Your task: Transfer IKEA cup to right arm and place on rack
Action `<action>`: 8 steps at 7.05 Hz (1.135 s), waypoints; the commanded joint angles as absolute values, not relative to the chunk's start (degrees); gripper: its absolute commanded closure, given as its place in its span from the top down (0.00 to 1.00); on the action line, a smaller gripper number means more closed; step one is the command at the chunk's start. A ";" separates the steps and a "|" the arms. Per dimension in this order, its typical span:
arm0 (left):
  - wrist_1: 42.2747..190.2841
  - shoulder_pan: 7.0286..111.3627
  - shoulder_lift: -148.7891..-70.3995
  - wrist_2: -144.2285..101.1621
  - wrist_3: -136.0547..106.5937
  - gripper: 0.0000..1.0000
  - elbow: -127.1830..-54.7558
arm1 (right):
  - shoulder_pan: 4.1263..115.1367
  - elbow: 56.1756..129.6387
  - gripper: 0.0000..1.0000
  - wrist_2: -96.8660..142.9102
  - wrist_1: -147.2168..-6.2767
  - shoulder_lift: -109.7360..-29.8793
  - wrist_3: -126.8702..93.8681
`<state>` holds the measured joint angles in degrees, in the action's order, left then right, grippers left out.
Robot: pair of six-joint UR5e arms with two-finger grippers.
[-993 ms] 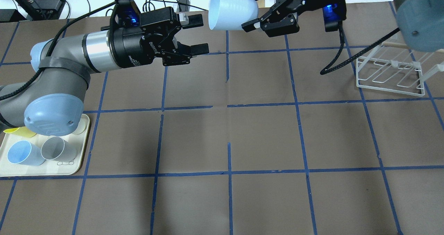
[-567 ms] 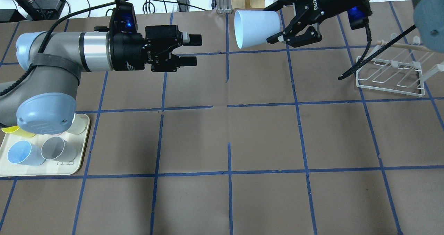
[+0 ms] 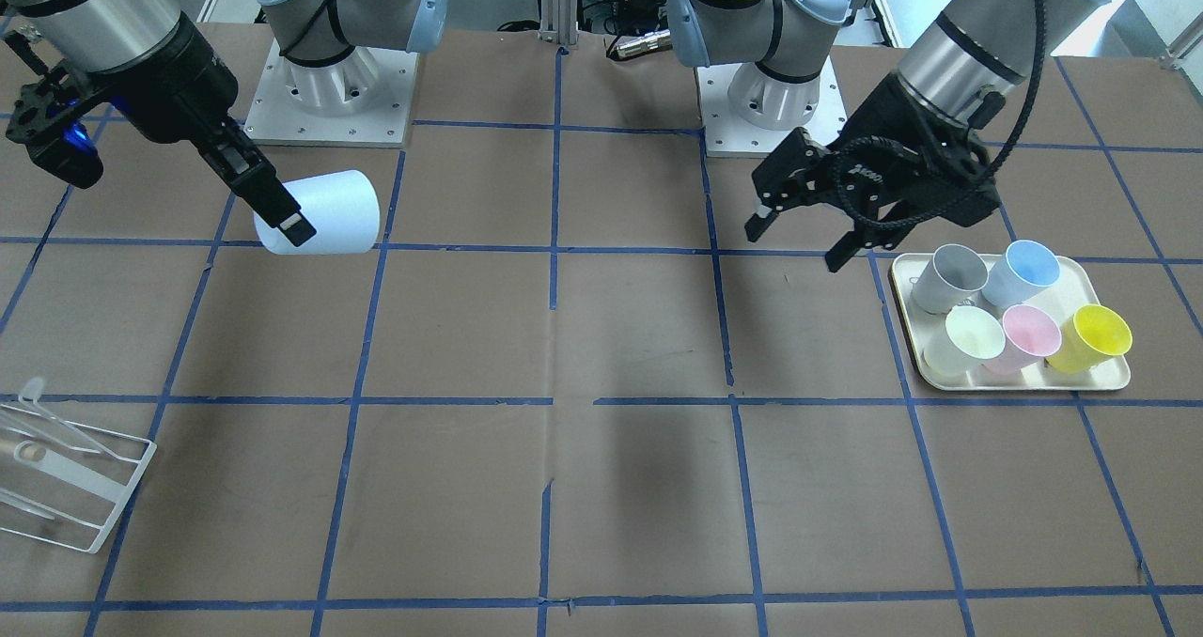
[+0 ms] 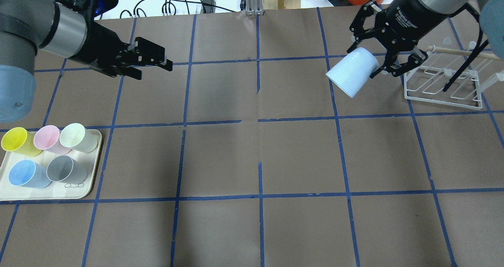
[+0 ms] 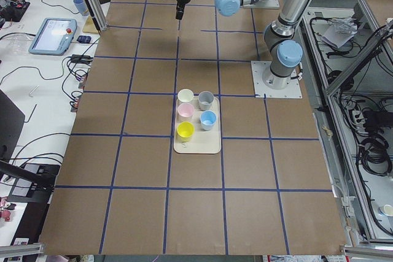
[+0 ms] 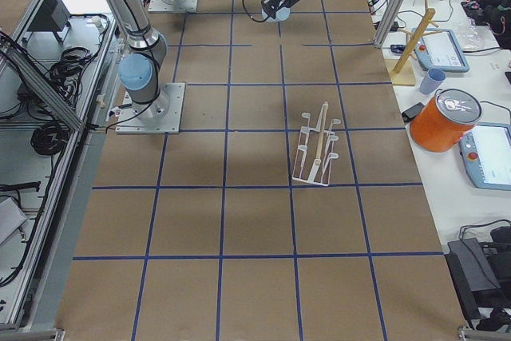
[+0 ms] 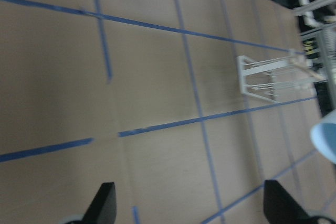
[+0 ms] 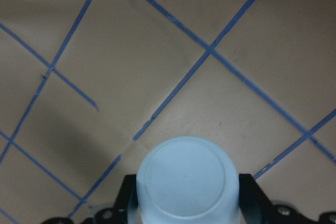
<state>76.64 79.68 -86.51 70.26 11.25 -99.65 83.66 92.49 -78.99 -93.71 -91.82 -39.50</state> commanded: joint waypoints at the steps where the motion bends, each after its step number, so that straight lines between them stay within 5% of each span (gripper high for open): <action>1: 90.30 79.80 -87.54 88.89 11.08 1.00 -90.64 | 83.58 92.64 0.04 -93.03 -94.56 -91.58 -23.62; 6: 90.61 86.04 -93.50 94.39 2.63 1.00 -84.94 | 82.80 93.69 0.04 -111.61 -112.22 -86.68 -14.06; 8: 91.14 86.13 -93.87 94.31 3.34 1.00 -83.58 | 76.86 100.85 0.04 -111.18 -125.76 -85.00 -13.63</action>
